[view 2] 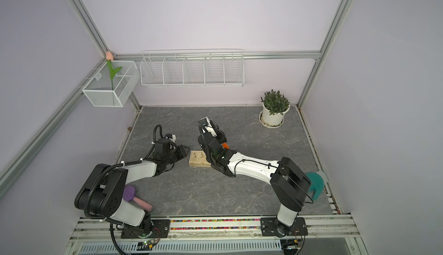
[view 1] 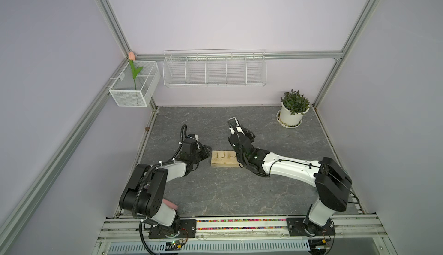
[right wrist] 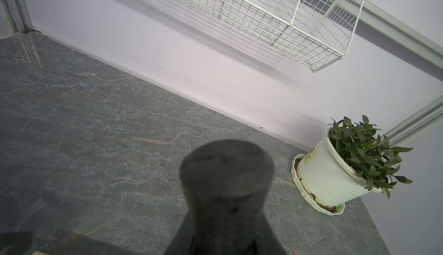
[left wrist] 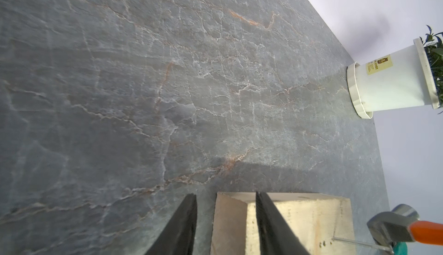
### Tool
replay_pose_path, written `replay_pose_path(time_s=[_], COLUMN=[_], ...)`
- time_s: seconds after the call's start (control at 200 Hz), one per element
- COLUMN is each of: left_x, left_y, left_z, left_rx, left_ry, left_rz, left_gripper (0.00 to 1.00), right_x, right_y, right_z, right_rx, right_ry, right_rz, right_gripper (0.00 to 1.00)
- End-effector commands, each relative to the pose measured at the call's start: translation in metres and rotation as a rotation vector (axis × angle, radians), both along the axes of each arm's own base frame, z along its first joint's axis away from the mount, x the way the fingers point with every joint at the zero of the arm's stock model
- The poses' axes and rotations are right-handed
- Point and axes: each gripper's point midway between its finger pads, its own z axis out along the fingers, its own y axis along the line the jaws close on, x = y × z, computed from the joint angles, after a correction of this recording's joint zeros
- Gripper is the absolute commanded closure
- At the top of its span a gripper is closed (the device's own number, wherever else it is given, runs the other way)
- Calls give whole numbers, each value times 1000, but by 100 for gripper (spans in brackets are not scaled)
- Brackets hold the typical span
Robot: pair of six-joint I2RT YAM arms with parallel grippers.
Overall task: Use a claw hammer to pull out a nail
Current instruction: Remove the nail from the mounting plate.
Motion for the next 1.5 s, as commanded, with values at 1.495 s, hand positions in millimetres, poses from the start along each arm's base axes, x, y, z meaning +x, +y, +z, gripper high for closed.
replay_pose_path(time_s=[1.495], left_x=[-20], left_y=[-43], left_z=[-35], left_rx=[-55], left_ry=[73], left_rz=[-141], left_gripper=[69], right_x=[2], right_y=[-37], right_z=[-44], right_rx=[529], right_ry=[59], right_rz=[-94], right_gripper=[93])
